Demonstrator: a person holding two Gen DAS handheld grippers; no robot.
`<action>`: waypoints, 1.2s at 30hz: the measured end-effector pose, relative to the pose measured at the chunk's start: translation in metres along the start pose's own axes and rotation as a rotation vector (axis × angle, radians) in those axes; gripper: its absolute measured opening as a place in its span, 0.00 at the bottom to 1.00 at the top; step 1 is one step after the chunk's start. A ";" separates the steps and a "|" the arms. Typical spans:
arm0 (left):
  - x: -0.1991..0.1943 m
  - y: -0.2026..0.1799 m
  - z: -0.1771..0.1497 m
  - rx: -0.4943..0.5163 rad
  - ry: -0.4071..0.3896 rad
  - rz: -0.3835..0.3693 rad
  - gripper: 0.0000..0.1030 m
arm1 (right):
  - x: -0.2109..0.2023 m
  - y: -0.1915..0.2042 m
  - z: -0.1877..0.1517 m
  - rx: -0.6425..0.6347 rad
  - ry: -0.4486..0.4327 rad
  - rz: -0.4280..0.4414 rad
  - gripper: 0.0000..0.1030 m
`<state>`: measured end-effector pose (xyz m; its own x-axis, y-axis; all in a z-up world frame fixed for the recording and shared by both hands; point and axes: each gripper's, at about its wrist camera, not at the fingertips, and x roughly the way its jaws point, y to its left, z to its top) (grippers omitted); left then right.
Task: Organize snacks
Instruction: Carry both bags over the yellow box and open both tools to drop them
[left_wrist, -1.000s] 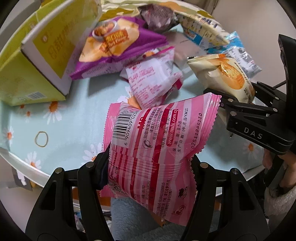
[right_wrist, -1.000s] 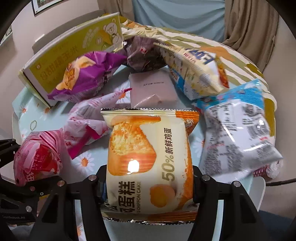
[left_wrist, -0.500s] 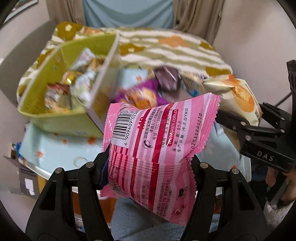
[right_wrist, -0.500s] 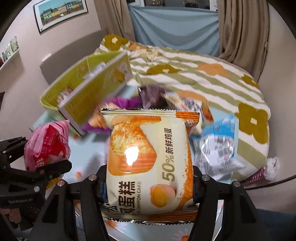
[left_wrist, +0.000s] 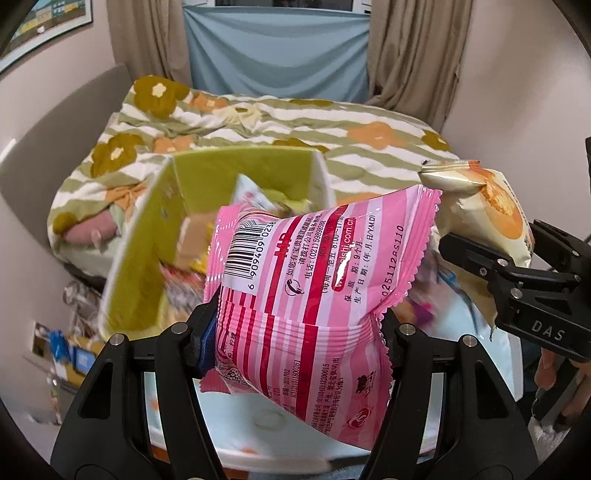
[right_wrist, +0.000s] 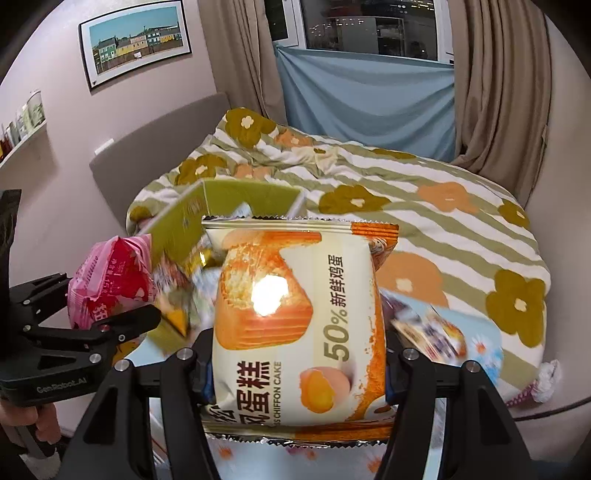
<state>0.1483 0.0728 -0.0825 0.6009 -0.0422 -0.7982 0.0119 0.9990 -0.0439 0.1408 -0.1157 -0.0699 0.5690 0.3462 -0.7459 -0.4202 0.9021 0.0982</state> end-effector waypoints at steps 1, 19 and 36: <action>0.004 0.010 0.007 0.002 0.001 -0.002 0.61 | 0.009 0.007 0.011 0.007 -0.001 -0.004 0.57; 0.165 0.121 0.104 0.079 0.205 -0.123 0.70 | 0.129 0.058 0.089 0.178 0.064 -0.094 0.57; 0.113 0.142 0.073 -0.002 0.138 -0.101 1.00 | 0.139 0.062 0.094 0.218 0.092 -0.036 0.57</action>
<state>0.2757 0.2110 -0.1348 0.4814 -0.1442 -0.8646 0.0647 0.9895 -0.1290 0.2603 0.0129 -0.1054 0.5101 0.2968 -0.8073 -0.2327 0.9512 0.2026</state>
